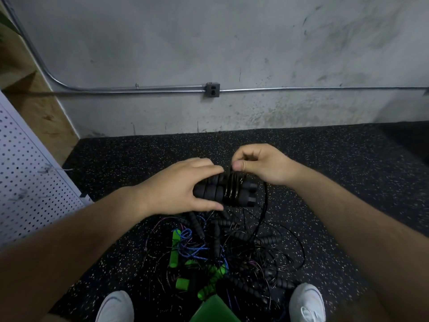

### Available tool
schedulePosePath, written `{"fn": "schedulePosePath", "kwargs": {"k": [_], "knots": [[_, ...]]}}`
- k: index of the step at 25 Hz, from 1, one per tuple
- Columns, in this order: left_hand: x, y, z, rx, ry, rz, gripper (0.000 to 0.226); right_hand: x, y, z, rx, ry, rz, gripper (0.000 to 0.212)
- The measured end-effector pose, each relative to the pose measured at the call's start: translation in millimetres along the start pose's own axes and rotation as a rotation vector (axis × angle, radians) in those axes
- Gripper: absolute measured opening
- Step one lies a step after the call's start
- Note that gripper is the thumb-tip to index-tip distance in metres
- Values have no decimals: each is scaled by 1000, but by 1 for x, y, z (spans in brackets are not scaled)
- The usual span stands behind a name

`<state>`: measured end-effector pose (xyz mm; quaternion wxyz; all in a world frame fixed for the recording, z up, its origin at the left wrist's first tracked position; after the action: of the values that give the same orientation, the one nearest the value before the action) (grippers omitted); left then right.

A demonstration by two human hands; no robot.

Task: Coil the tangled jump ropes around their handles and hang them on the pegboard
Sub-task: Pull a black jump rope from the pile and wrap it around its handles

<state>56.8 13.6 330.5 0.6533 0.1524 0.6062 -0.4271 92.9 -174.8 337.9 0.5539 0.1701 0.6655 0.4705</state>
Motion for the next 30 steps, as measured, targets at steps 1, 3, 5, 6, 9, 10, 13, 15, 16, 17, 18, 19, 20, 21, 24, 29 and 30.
{"fn": "schedulePosePath", "kwargs": {"k": [1, 3, 5, 6, 9, 10, 13, 15, 16, 17, 18, 19, 20, 21, 24, 29, 30], "knots": [[-4, -5, -2, -11, -29, -68, 65, 3, -8, 0, 3, 6, 177, 4], [-14, -9, -4, -45, -76, -147, 59, 23, -19, -2, 61, 26, 468, 11], [-24, -6, -6, -87, -113, -169, 60, 49, -27, -5, 181, 31, 403, 20], [-29, -1, -5, -111, -145, -142, 63, 61, -26, -8, 196, 35, 285, 28], [-41, 26, -2, -216, -252, 53, 74, 92, -13, -14, 183, 99, 212, 35], [-43, 35, -2, -250, -268, 109, 74, 98, -5, -16, 188, 127, 196, 34], [-36, 57, 0, -282, -219, 218, 75, 101, 22, -21, 253, 164, 243, 28], [-30, 65, 2, -303, -182, 264, 79, 86, 38, -22, 283, 161, 178, 27], [-28, 68, 5, -314, -167, 303, 80, 76, 45, -22, 261, 164, 78, 28], [-26, 69, 7, -322, -143, 353, 81, 66, 51, -20, 207, 157, -81, 28], [-23, 69, 8, -325, -107, 401, 81, 59, 55, -17, 128, 136, -278, 28], [-19, 67, 9, -317, -57, 434, 80, 52, 59, -14, 43, 90, -476, 26], [-14, 64, 9, -297, -3, 435, 79, 45, 63, -11, -41, 26, -649, 24], [-8, 59, 9, -262, 48, 403, 78, 38, 66, -9, -100, -45, -761, 24], [4, 37, 7, -133, 129, 176, 74, 11, 47, 1, -118, -124, -782, 24], [-1, 5, 0, -145, 65, -244, 73, 1, -14, 4, 64, -32, 230, 24], [-3, 3, -2, -177, 20, -292, 71, 11, -21, -1, 92, -1, 310, 11]]}}
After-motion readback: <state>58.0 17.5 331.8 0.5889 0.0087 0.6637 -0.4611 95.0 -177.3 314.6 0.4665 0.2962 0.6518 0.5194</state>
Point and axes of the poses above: each hand's wrist, its own z-axis towards the middle knuckle, its own x-axis out of the palm, y = z × x, the point moved 5 cm from there along z, towards the middle knuckle, and after that the axes turned 1 degree about -y, right-handed, at the moved point
